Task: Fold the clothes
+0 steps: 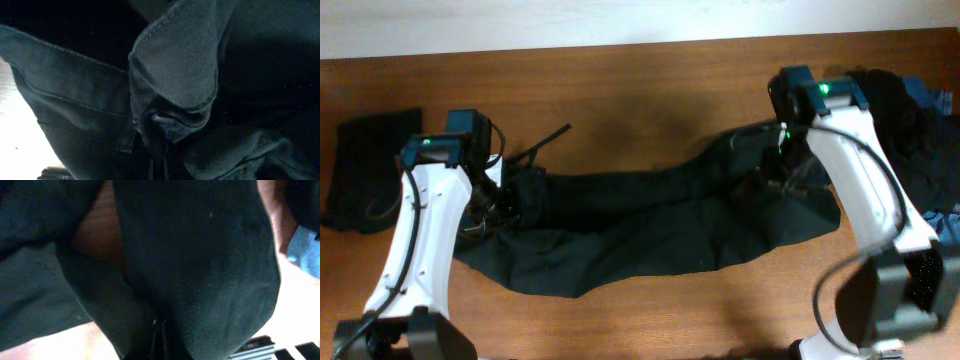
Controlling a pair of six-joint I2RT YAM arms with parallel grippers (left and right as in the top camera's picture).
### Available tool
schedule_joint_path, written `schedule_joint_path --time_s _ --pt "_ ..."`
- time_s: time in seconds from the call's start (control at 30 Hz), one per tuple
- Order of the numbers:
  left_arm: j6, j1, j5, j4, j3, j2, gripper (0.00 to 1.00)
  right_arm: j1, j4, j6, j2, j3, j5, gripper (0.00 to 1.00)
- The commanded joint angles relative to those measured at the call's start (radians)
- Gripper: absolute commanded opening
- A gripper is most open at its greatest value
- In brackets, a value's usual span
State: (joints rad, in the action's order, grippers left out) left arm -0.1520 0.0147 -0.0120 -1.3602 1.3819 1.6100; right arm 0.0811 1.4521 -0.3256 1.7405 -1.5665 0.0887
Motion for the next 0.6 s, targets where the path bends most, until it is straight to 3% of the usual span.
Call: schedule_joint_path --time_s 0.0,0.3,0.4,0.47,0.57 --pt "-0.017 0.001 -0.003 -0.01 -0.026 -0.042 0.0 -0.004 -0.026 -0.025 -0.116 0.116 0.002 0.04" --pt "-0.02 0.001 0.023 0.073 -0.187 -0.042 0.0 -0.004 -0.198 -0.024 -0.145 0.406 0.002 0.04" --pt "-0.019 0.001 0.023 0.073 -0.217 -0.042 0.14 -0.004 -0.212 -0.024 -0.145 0.415 0.002 0.04" --pt "-0.019 0.001 0.023 0.069 -0.233 -0.042 0.38 -0.004 -0.214 -0.024 -0.145 0.415 0.002 0.06" --pt "-0.019 0.001 0.023 0.054 -0.252 -0.042 0.5 -0.004 -0.214 -0.021 -0.145 0.412 0.003 0.15"
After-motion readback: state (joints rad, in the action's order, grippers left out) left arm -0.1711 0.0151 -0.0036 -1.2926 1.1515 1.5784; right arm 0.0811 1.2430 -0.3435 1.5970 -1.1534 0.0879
